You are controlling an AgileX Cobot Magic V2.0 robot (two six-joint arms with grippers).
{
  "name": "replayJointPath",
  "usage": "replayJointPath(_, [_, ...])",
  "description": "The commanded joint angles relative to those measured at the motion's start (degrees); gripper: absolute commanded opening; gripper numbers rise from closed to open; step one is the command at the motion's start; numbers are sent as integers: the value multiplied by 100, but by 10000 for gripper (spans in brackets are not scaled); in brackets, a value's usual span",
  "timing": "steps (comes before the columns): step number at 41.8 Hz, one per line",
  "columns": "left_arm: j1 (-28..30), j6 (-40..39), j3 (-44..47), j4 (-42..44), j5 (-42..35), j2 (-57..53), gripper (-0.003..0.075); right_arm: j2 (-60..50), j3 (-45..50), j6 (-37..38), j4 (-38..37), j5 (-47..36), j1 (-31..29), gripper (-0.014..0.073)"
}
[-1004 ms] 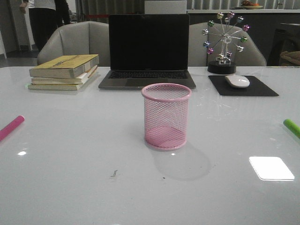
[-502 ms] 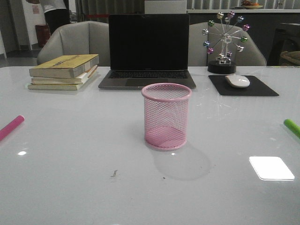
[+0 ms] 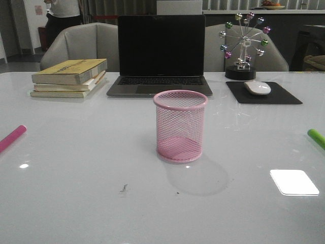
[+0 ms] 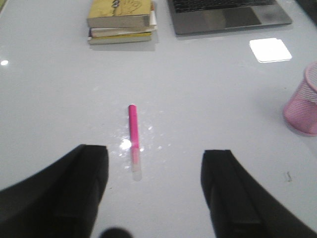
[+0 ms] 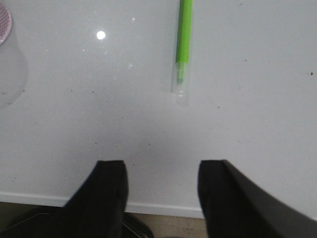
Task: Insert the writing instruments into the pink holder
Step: 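Lower the right gripper onto the green marker and grasp it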
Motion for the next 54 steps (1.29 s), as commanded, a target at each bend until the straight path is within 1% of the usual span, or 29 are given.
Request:
replayJointPath(1, [-434, -36, -69, -63, -573, 46, 549, 342, -249, 114, 13, -491, -36, 540])
replayJointPath(10, [-1221, -36, 60, -63, -616, 46, 549, 1486, -888, 119, 13, -540, -256, 540])
replayJointPath(15, [-1428, -36, 60, -63, -616, 46, 549, 2194, -1290, 119, 13, -594, -426, 540])
replayJointPath(28, [-1456, -36, 60, -63, -605, 46, 549, 4044, -2397, 108, 13, -610, -482, 540])
replayJointPath(33, [-1456, -36, 60, -63, -605, 46, 549, 4637, -2845, -22, 13, -605, -482, 540])
replayJointPath(42, [-1456, -36, 60, -63, -605, 46, 549, 5432, -3565, -76, 8, -593, -482, 540])
replayJointPath(54, [-1456, -36, 60, -63, -605, 46, 549, 6092, -4278, -211, 8, -395, -482, 540])
